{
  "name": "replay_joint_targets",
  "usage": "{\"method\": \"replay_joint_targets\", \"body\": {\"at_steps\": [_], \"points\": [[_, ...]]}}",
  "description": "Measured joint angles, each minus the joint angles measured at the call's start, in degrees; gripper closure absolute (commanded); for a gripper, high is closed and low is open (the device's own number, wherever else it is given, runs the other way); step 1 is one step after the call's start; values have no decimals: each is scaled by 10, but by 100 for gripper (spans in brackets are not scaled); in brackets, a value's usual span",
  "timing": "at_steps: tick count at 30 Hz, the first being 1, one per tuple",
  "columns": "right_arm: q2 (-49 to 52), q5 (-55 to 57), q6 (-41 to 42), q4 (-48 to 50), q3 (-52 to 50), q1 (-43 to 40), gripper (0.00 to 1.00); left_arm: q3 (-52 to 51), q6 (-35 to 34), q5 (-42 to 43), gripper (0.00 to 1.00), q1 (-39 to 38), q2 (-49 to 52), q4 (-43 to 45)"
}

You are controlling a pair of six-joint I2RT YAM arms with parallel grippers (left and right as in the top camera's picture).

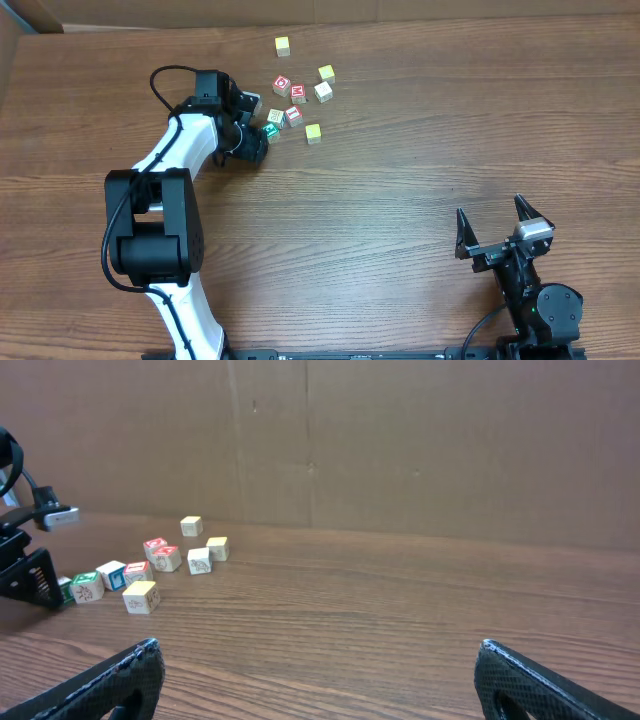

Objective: Flip 5 blocks
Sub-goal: 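Reach the left gripper forward to the block cluster, then grasp the cream K block with the left gripper and lift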

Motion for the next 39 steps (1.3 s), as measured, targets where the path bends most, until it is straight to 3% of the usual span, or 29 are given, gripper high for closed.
{"method": "replay_joint_targets", "body": {"at_steps": [8,16,31,39], "points": [[0,0,0,0,0,0,0,0,2,10,53,-11,0,42],[0,0,0,0,0,0,0,0,4,12,58,-15,0,39],[0,0,0,0,0,0,0,0,-24,12,77,-15,0,31],[0,0,0,0,0,0,0,2,-45,12,80,-15,0,31]]}}
